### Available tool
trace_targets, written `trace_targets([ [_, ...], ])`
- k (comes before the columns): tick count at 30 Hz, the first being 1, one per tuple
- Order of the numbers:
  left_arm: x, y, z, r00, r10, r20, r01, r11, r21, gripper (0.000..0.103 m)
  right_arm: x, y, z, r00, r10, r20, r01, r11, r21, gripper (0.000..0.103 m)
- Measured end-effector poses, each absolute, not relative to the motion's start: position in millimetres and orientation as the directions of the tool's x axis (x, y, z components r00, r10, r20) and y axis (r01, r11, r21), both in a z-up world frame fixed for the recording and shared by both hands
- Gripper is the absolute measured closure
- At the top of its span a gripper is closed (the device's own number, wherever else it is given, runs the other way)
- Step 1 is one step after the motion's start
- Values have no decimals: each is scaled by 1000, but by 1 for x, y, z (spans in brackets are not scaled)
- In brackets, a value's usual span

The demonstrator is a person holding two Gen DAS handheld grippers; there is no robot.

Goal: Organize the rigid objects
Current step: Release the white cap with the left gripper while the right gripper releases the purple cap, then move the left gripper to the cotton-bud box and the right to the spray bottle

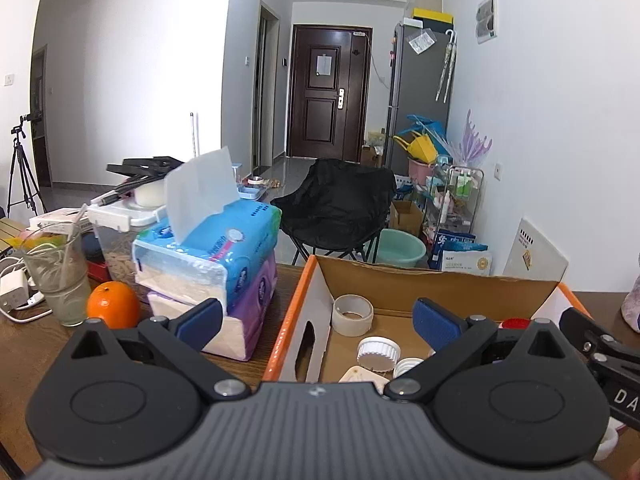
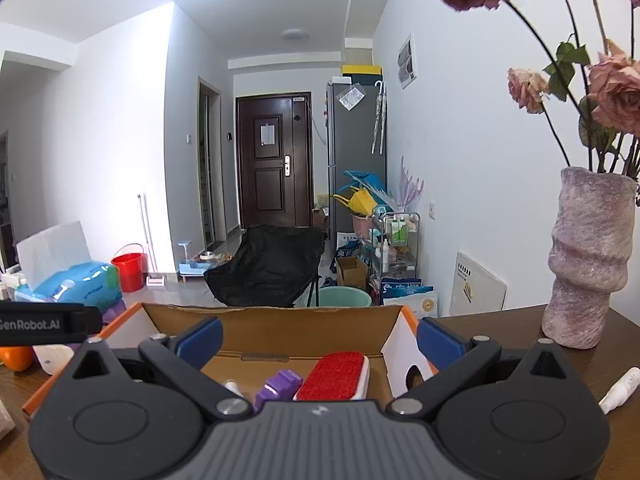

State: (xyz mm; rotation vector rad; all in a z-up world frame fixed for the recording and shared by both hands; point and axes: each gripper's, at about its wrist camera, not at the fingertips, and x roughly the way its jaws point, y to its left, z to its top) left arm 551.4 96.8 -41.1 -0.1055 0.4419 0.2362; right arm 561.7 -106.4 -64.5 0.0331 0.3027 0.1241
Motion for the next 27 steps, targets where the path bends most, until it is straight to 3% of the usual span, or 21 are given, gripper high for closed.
trace_targets([
  [27,441,115,-41,862,242,-445,-286,958,-35,0,464,-159,-61,948,107,-299,-97,994,50,0],
])
